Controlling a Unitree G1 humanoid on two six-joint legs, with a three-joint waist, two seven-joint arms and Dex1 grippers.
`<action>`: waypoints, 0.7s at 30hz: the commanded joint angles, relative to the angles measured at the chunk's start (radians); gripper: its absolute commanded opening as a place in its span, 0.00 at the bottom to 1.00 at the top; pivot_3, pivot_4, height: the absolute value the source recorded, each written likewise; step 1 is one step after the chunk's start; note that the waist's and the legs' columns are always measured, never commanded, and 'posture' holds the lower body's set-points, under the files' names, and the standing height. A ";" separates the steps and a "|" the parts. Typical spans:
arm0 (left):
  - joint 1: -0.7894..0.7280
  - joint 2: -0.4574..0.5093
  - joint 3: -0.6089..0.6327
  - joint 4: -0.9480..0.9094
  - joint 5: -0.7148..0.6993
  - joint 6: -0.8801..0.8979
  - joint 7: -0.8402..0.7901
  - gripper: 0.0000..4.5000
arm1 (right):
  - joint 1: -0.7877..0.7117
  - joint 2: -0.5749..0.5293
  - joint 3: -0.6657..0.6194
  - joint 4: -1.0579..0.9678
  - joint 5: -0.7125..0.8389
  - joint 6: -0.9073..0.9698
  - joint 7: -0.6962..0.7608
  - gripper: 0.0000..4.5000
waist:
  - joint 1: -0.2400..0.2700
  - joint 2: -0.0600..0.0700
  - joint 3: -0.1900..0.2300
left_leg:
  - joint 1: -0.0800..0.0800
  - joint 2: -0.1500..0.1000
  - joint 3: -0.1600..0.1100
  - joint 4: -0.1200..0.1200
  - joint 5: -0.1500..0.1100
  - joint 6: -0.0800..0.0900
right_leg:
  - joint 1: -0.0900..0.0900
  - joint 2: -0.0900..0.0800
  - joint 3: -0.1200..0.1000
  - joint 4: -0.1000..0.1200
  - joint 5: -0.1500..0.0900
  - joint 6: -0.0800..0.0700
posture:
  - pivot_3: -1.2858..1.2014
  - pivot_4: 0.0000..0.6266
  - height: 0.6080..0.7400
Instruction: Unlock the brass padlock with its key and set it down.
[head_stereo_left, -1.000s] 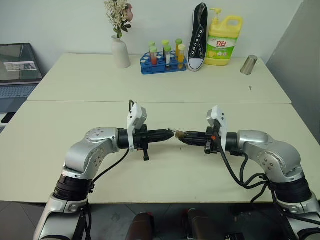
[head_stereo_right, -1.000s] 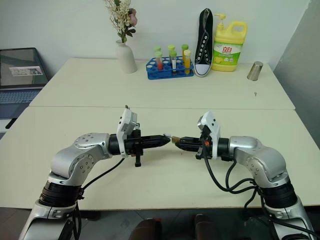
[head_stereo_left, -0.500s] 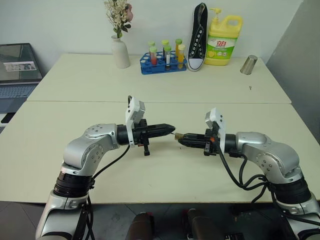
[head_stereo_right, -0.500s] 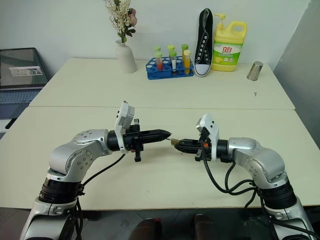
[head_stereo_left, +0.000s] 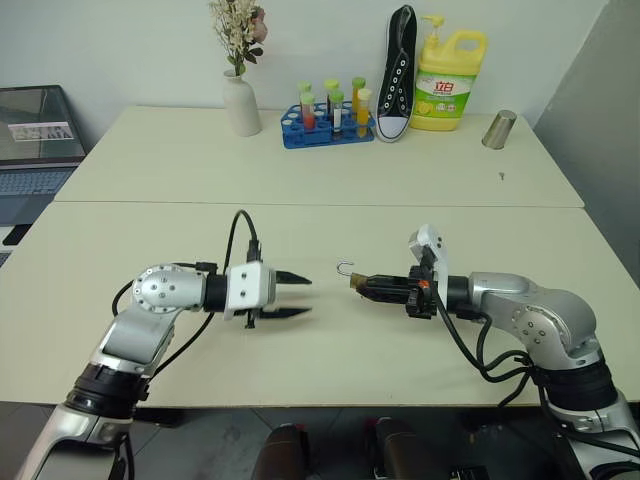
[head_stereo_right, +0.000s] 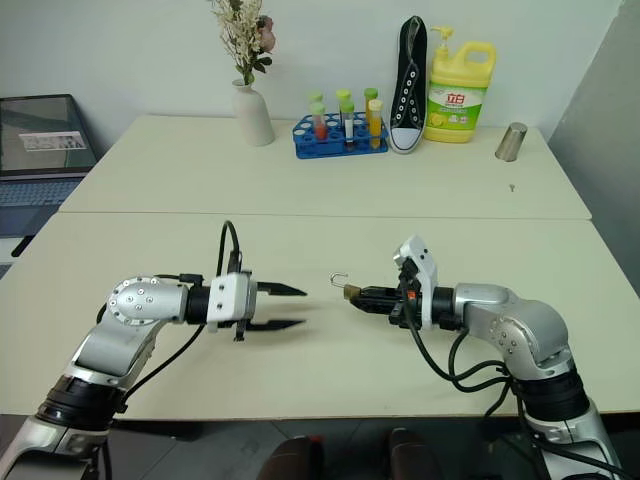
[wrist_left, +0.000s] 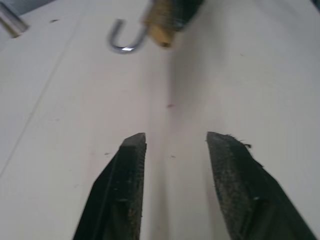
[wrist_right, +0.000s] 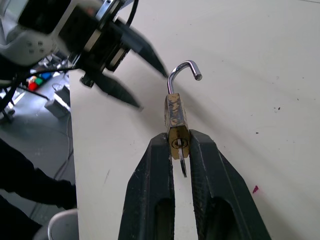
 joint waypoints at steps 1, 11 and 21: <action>0.005 0.018 0.013 -0.049 -0.024 0.024 -0.014 0.75 | -0.018 0.035 -0.047 0.043 0.043 0.105 -0.067 0.02 | 0.000 0.000 0.000 | 0.000 0.000 0.000 0.000 0.000 0.000 | 0.000 0.000 0.000 0.000 0.000 0.000 | 0.52 0.24 1.00; 0.023 0.018 0.028 -0.085 0.004 0.037 0.019 1.00 | -0.074 0.097 -0.027 0.215 0.016 0.193 -0.098 0.02 | -0.003 0.000 0.000 | 0.000 0.000 0.000 0.000 0.000 0.000 | 0.000 0.001 0.000 0.000 -0.001 0.002 | 0.52 0.24 1.00; 0.033 0.000 0.015 -0.132 -0.003 0.077 0.036 1.00 | -0.142 0.070 -0.030 0.380 -0.023 0.262 -0.089 0.02 | -0.003 0.000 0.000 | 0.000 0.000 0.000 0.000 0.000 0.000 | 0.000 0.001 0.000 0.000 -0.001 0.002 | 0.52 0.24 1.00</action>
